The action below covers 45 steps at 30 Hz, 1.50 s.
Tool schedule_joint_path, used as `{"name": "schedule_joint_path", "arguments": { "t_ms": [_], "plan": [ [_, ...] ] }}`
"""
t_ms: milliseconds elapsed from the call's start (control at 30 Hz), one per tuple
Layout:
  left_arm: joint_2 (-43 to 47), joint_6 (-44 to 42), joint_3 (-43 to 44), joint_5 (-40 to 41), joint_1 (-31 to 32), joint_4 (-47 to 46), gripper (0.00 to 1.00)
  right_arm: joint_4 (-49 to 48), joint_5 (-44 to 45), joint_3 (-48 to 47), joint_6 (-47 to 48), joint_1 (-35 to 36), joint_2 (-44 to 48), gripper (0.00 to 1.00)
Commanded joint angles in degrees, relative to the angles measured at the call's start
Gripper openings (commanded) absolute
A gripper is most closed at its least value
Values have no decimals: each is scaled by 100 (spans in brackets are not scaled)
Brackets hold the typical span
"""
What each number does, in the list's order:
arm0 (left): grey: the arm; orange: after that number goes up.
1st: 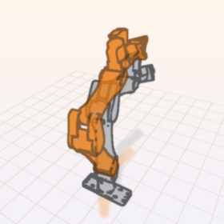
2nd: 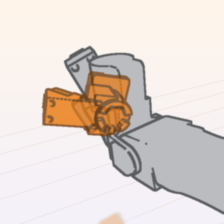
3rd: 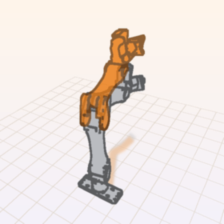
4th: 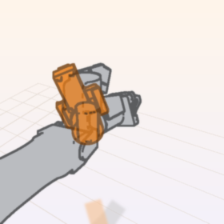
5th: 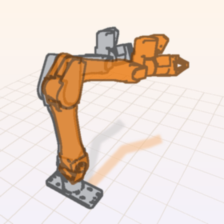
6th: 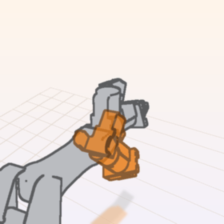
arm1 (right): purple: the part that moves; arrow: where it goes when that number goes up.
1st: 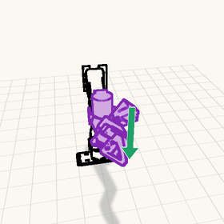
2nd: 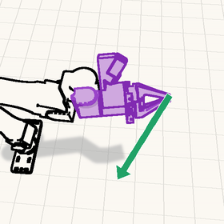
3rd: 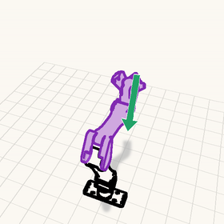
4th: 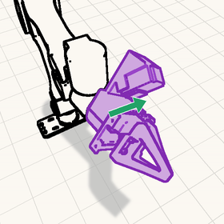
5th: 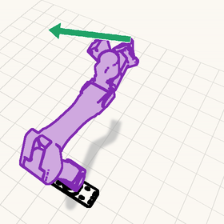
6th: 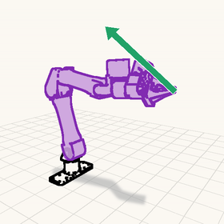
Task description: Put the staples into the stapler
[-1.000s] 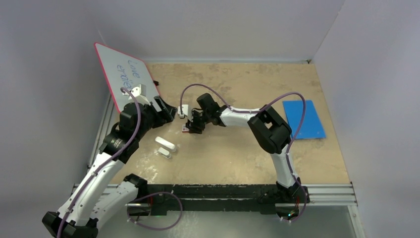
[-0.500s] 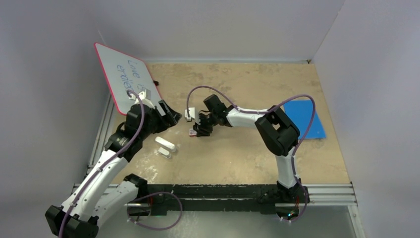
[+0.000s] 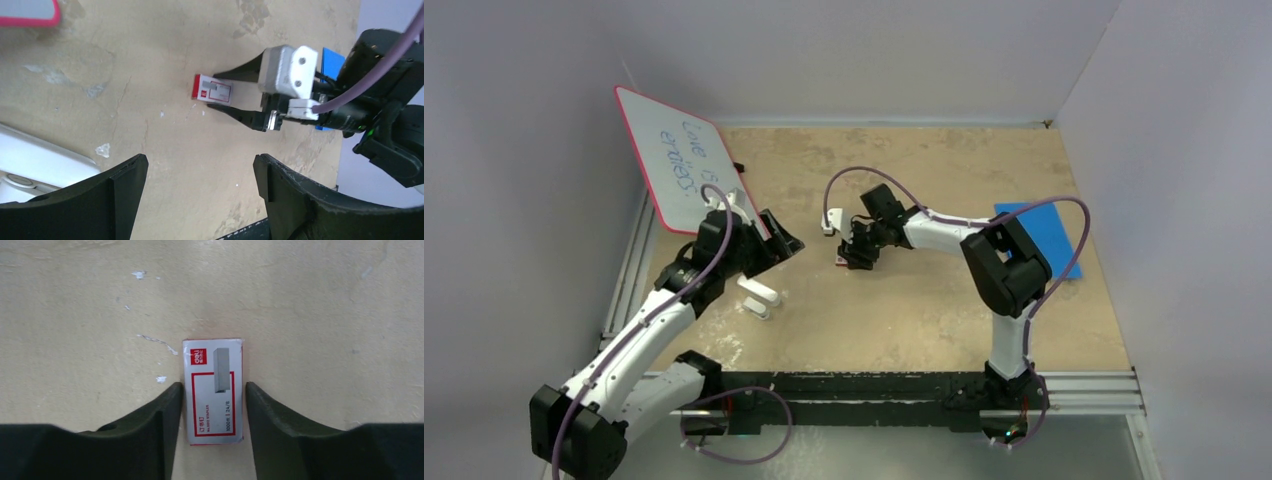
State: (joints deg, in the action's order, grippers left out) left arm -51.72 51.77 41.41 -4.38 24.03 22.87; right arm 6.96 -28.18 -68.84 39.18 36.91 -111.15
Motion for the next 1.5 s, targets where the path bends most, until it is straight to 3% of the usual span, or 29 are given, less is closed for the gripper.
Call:
{"name": "schedule_joint_path", "arguments": {
  "t_ms": [0, 100, 200, 300, 400, 567, 867, 1067, 1467],
  "plan": [
    [-224, 231, -109, -439, -4, -495, 79, 350, 359, 109, 122, -51, 84, 58],
    [-574, 186, -36, -658, -4, -617, 79, 299, 141, 74, 115, -47, 59, 67],
    [-883, 170, -39, -1066, -110, -786, 74, 145, 70, 53, 166, -38, 60, 69],
    [-1101, 220, -269, -1845, -444, -1302, 63, 126, -80, -10, 191, -18, 14, 60],
    [-1549, 176, -382, -2686, -722, -1939, 58, 135, -99, -18, 221, 9, -8, 49],
    [-2468, 110, -315, -3353, -738, -2756, 56, -121, -109, 4, 14, 51, 18, 49],
    [-3874, 153, -169, -3564, -689, -4115, 52, -265, -114, 11, -50, 80, 24, 49],
    [-4725, 249, -5, -3549, -648, -4546, 44, -263, -117, -47, -123, 80, 10, 48],
    [-5390, 437, 254, -3796, -546, -5213, 36, -332, -56, -68, -165, 80, -11, 47]
  ]
}}
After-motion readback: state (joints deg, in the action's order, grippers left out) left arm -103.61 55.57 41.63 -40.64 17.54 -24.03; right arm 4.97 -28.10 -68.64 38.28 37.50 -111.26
